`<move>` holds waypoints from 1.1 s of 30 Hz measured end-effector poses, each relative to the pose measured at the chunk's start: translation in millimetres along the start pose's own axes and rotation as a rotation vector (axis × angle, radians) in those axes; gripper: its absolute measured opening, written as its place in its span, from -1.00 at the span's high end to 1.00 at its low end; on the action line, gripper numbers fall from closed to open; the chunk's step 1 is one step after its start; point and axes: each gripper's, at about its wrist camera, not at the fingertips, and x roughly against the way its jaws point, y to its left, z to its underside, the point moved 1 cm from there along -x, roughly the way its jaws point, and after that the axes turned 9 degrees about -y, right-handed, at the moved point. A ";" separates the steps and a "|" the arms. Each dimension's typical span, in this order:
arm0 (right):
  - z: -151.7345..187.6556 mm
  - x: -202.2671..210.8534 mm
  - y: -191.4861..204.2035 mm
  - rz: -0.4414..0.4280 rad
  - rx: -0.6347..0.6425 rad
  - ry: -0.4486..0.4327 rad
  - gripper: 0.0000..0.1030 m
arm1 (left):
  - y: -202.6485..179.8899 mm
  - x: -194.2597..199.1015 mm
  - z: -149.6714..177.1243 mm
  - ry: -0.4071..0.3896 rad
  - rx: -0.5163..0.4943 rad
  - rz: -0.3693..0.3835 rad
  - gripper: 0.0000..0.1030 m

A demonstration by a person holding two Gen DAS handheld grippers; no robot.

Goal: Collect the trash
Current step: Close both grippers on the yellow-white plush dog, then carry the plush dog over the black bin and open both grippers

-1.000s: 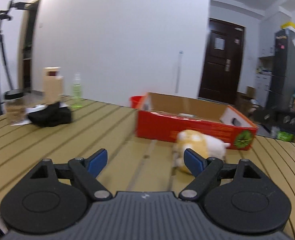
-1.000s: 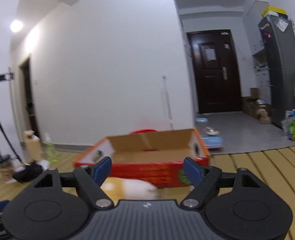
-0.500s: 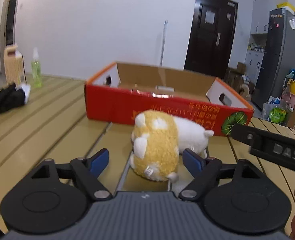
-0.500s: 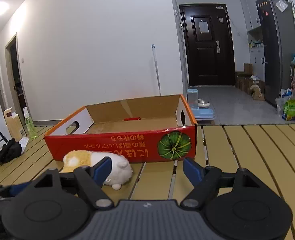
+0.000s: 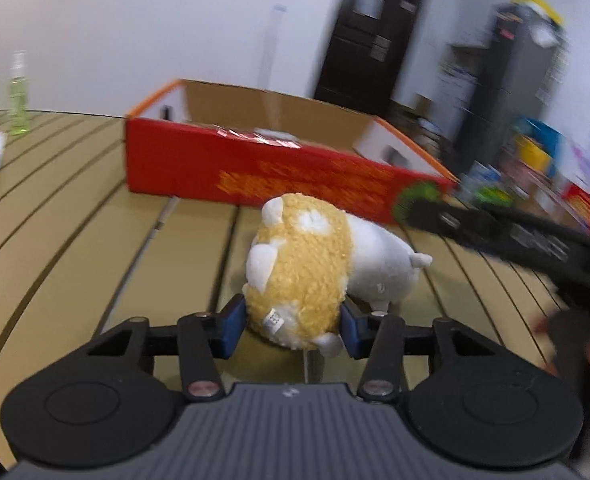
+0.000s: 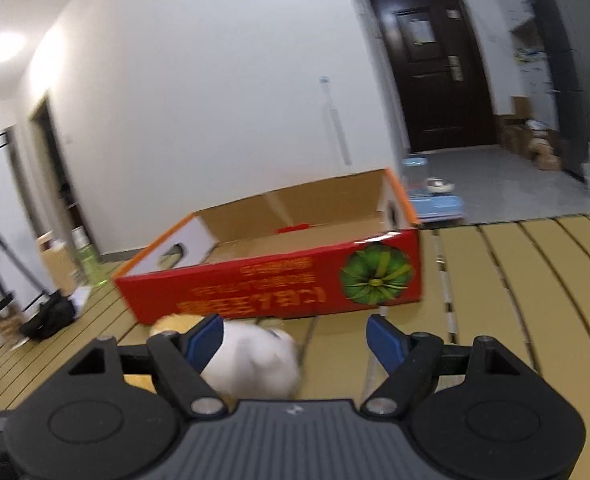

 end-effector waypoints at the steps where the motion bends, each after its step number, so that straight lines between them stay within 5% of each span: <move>1: 0.5 -0.1 2.8 -0.017 0.012 0.004 -0.51 | 3.0 7.8 1.9 -0.006 -0.012 0.008 -0.04; 5: 8.4 -5.9 16.2 -0.130 0.035 0.095 -0.49 | 19.4 31.1 5.7 -0.064 -0.028 -0.078 -0.31; 10: 17.1 1.8 36.6 -0.266 0.108 0.150 -0.50 | 32.4 37.5 7.3 -0.087 0.023 -0.069 -0.31; 13: 26.5 -2.7 43.6 -0.271 0.156 0.192 -0.46 | 40.9 30.4 8.7 -0.075 0.109 -0.019 -0.15; 15: 29.8 -7.5 44.4 -0.240 0.168 0.205 -0.08 | 42.9 28.3 8.5 -0.084 0.143 -0.003 -0.07; 18: 30.1 -8.9 41.3 -0.230 0.151 0.221 0.01 | 42.9 22.4 6.5 -0.088 0.168 0.042 0.29; 26: 27.5 -3.8 45.1 -0.249 0.188 0.214 0.25 | 34.4 25.9 4.9 -0.113 0.121 0.010 0.39; 33: 22.5 11.2 73.7 -0.322 0.240 0.174 0.27 | 47.0 72.9 -0.1 -0.156 0.095 -0.036 0.40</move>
